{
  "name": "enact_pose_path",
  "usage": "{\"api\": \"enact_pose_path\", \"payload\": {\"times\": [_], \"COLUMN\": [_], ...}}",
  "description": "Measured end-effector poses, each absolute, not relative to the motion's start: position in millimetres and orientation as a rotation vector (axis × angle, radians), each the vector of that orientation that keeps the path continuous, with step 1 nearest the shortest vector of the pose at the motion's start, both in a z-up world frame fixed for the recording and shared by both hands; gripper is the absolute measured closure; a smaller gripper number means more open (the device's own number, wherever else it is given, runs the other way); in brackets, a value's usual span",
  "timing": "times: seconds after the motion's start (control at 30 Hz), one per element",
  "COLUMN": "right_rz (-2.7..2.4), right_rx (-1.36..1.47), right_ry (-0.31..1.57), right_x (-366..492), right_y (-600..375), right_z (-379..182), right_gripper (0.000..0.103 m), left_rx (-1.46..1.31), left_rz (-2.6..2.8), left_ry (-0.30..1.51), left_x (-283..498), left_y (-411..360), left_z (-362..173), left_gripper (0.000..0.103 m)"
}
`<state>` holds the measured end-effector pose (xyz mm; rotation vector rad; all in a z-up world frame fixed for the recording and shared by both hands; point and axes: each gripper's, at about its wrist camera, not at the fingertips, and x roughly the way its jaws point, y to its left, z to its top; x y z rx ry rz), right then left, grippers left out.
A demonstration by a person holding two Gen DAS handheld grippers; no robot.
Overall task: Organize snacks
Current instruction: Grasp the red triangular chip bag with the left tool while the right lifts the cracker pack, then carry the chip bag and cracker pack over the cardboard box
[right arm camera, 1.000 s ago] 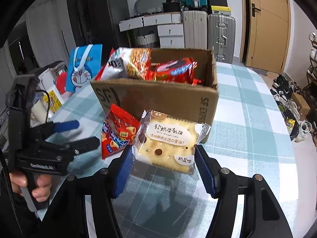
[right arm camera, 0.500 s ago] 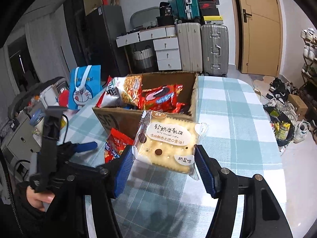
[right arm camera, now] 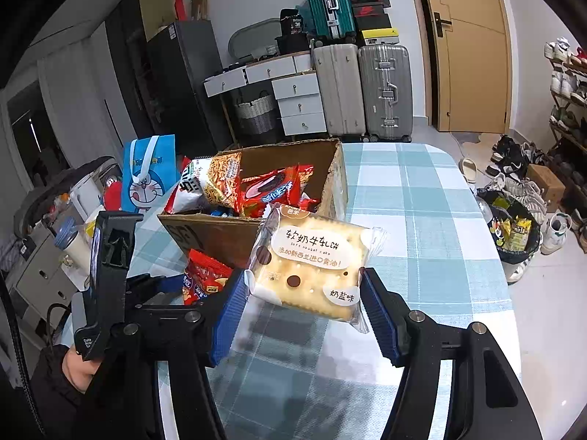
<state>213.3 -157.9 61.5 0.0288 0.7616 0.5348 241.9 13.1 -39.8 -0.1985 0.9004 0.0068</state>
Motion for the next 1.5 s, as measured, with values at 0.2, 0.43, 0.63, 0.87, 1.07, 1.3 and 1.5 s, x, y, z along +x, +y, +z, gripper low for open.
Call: {"api": "enact_pose_path", "payload": {"times": [0.2, 0.43, 0.63, 0.87, 1.07, 1.3, 1.5], "right_rz": [0.539, 0.558, 0.567, 0.574, 0.587, 0.584, 0.582], "right_rx": [0.024, 0.024, 0.026, 0.035, 0.041, 0.044, 0.035], "right_ry": [0.762, 0.766, 0.758, 0.750, 0.730, 0.707, 0.695], "right_x": [213.5, 212.8, 212.3, 210.9, 205.8, 202.8, 204.2], "right_y": [-156.1, -151.9, -151.3, -152.4, -151.9, -152.3, -148.6], "right_z": [61.8, 60.6, 61.3, 63.6, 70.8, 77.6, 80.4], "right_gripper": [0.040, 0.040, 0.040, 0.040, 0.040, 0.040, 0.040], "left_rx": [-0.171, -0.169, -0.178, -0.165, -0.167, -0.177, -0.162], "left_rz": [-0.015, -0.039, -0.048, -0.074, -0.088, -0.085, -0.068], "left_ry": [0.879, 0.824, 0.767, 0.711, 0.669, 0.624, 0.618], "left_x": [234.4, 216.1, 193.7, 166.0, 156.5, 160.3, 172.9], "left_y": [7.7, 11.6, 22.9, 20.0, 14.1, 17.8, 22.7], "left_z": [-37.8, -22.8, 2.7, 41.4, 73.8, 109.5, 127.9], "left_gripper": [0.054, 0.054, 0.054, 0.054, 0.054, 0.054, 0.054]}}
